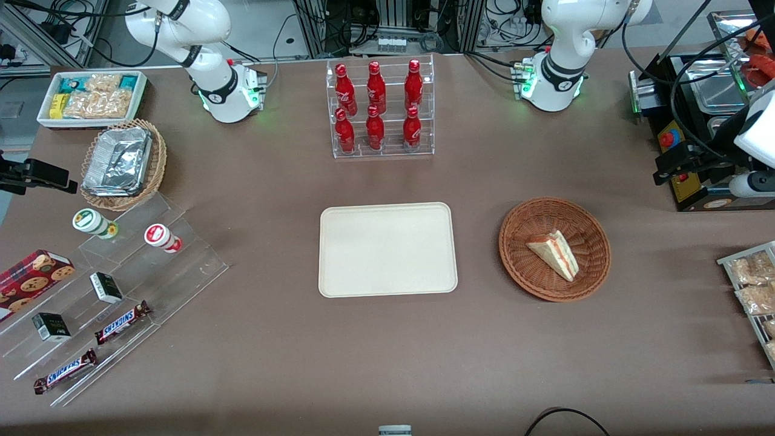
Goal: Place sandwich from basket to tray
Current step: 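Lower the open left gripper over the sandwich in the wicker basket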
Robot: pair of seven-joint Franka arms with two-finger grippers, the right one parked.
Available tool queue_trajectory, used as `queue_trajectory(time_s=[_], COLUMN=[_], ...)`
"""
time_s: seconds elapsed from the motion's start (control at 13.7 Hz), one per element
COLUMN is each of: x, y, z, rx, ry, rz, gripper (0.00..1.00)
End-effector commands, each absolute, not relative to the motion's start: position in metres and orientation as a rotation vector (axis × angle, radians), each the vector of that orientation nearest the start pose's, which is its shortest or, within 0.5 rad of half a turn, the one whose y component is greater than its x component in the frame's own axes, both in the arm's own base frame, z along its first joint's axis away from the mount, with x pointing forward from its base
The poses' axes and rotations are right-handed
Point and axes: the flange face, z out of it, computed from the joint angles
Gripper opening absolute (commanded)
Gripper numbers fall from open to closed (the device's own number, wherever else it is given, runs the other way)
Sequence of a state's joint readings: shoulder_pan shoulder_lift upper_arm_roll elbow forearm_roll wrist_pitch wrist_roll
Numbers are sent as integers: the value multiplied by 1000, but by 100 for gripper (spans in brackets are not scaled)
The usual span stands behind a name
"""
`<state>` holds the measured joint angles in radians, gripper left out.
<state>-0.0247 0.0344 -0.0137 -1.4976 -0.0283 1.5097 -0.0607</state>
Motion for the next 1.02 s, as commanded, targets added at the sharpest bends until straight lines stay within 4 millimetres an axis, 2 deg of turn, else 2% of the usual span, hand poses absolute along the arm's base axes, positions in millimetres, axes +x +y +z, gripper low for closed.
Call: queue_trajectory(time_s=[0.0,0.22,0.36,0.51,0.66,0.8,0.95], x=[557,561,572,588,592,589,583], y=[-26,-30,-31,-41,-46,-51,-74], z=[636,626,605,567,523,482,448], rx=[-3146,-3116,-3117,-3116,-3121,-3124,-3118], ry=[-31,-30,-34,-9,-37,-112,-317], rz=[56,69,84,57,12,-35,-50], gripper=[100,100,100,100,100,100,100])
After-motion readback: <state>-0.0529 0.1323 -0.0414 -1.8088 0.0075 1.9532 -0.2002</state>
